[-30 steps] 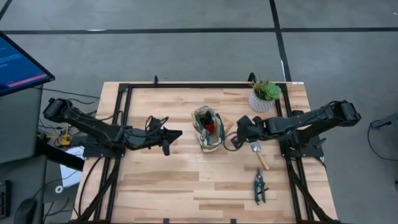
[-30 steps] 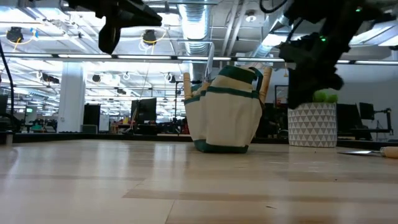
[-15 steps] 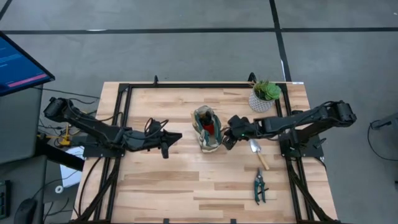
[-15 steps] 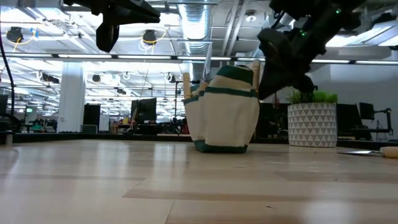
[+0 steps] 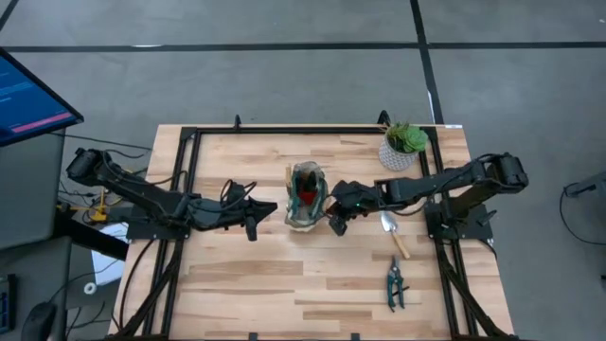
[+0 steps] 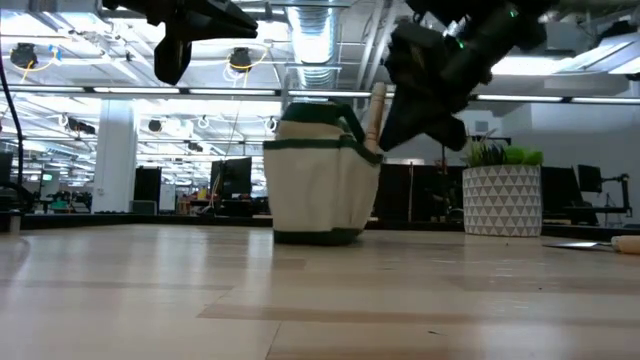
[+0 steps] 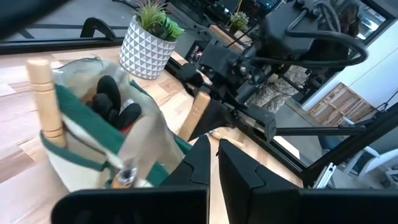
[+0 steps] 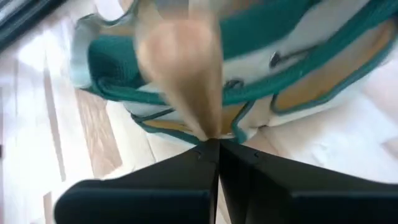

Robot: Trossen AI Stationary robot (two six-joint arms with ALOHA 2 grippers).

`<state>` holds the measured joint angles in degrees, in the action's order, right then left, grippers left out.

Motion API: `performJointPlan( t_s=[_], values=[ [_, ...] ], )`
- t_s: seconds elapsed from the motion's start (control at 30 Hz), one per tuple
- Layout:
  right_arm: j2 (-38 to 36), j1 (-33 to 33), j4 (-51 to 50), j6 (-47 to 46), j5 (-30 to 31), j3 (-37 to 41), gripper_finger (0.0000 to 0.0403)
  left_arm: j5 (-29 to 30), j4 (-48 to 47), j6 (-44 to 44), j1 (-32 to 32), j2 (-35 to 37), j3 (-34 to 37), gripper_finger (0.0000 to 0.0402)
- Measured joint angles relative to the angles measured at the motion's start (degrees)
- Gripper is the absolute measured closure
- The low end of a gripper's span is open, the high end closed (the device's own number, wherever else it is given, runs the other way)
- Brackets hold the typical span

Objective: Pick & Place Garden tools in Gardening bag
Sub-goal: Adjust the gardening bag, then put the brown trowel into the gardening bag

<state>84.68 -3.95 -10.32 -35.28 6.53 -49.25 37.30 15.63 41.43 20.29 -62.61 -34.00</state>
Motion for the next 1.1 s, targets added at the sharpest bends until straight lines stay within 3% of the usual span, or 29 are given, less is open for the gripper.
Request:
performJointPlan(
  t_s=[0.37, 0.53, 0.7, 0.83, 0.93, 1.0, 1.1],
  values=[
    [-2.98, -1.27, -32.97, 9.54, 0.56, -10.77, 0.0401, -0.29, 0.32, 1.02, 0.0, 0.0, 0.0, 0.04],
    [-8.77, -3.52, -52.61, 24.67, 0.11, -13.79, 0.0392, -2.33, 0.25, 0.98, 0.0, 0.0, 0.01, 0.04],
    [-10.99, -7.03, -65.4, 41.56, 0.12, -13.76, 0.0334, -3.24, 0.3, 0.62, 0.0, 0.0, 0.01, 0.04],
    [-10.28, -10.01, -66.41, 48.93, -0.8, -12.77, 0.0261, -3.24, 0.28, 0.59, 0.0, 0.0, 0.02, 0.04],
    [-8.41, -10.73, -66.24, 40.74, -0.44, -11.34, 0.0209, -3.25, 0.25, 0.51, 0.56, 0.0, 0.02, 0.04],
    [-6.1, -9.22, -67.52, 27.04, 0.59, -10.5, 0.0188, -3.27, 0.19, 0.43, 1.14, 0.0, 0.01, 0.04],
    [-2.64, -6.96, -70.13, 8.94, -2.65, -9.37, 0.0175, -3.29, -0.31, -0.18, 2.0, -0.02, 0.02, 0.04]
  ],
)
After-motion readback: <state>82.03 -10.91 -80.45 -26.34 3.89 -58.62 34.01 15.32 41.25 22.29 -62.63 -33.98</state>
